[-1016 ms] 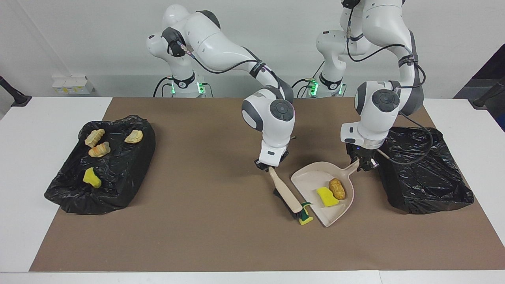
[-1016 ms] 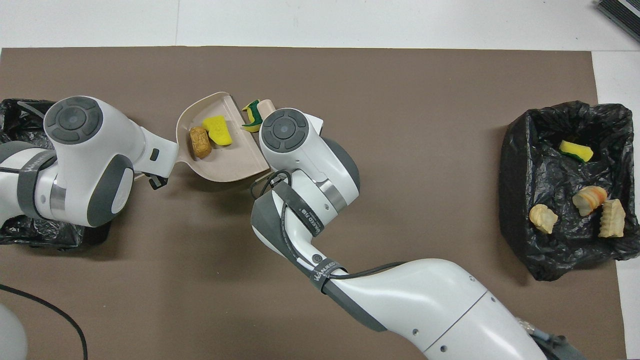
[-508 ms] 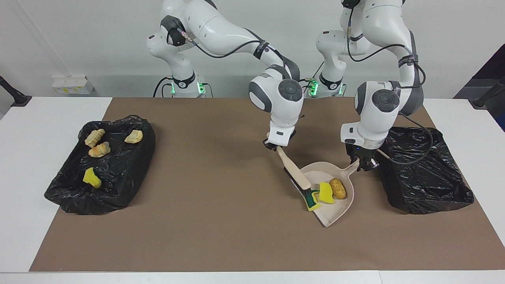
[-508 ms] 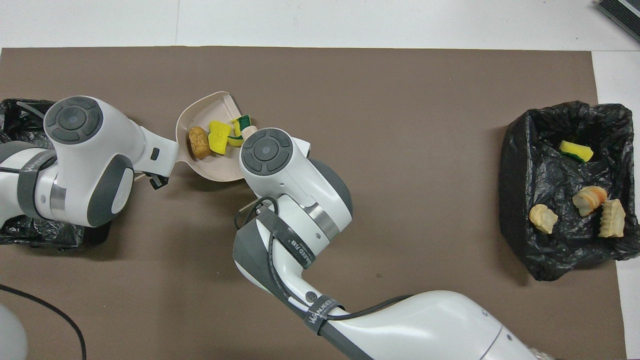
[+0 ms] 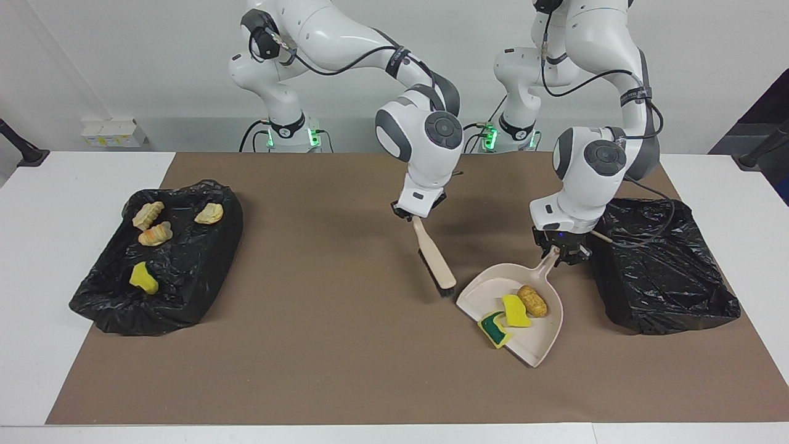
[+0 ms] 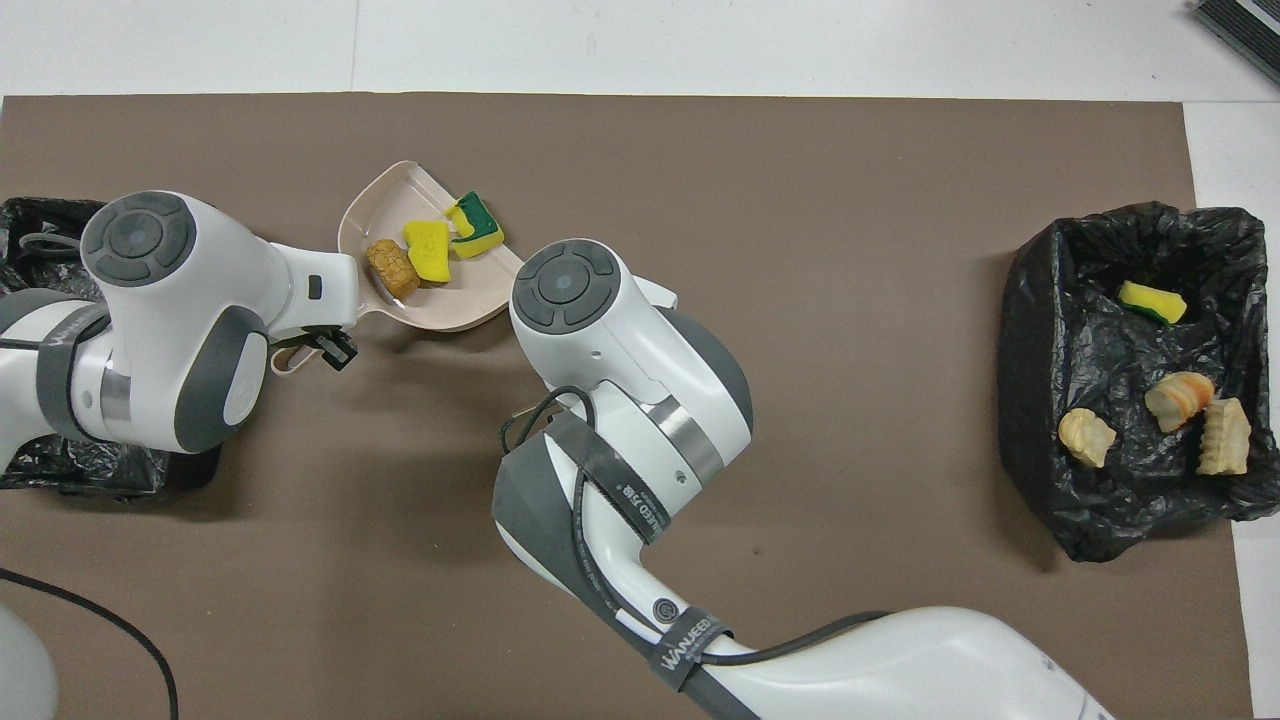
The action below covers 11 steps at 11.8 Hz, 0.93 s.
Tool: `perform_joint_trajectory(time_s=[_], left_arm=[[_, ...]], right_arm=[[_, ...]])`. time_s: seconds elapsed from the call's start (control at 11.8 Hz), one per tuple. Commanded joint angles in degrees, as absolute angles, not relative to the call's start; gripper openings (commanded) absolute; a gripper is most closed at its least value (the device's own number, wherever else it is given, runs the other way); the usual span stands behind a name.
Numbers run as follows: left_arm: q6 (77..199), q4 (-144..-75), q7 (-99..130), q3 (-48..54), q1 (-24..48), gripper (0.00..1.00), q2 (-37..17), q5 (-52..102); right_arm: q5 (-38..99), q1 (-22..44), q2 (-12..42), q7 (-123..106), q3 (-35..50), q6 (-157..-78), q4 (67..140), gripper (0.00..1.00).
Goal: Sweep and dump trash in bin
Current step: 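Carry the loaded dustpan to the bin nearest the left arm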
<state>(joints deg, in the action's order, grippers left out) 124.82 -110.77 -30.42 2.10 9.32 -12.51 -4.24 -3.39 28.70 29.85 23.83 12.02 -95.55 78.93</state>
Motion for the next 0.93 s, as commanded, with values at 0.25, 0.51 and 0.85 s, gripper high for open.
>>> perform_joint_trajectory(time_s=[0.25,0.51,0.85], left_arm=[[135.3,-110.6,-20.6,2.4,6.3,0.0,-9.0,-2.6],[137.9,-110.7,-13.2,2.5,4.8,0.0,-6.0,-2.5],[135.0,-110.6,-9.5,2.4,2.6,0.0,-1.1,0.1]], right_arm=[[-3.7,29.0,24.2,37.4,12.5,-97.1,88.4,0.0],[-3.2,29.5,19.8,39.8,12.7,-101.6,97.3,0.0],[1.2,33.1,12.2,41.9,13.3,-106.4,110.5,0.0]])
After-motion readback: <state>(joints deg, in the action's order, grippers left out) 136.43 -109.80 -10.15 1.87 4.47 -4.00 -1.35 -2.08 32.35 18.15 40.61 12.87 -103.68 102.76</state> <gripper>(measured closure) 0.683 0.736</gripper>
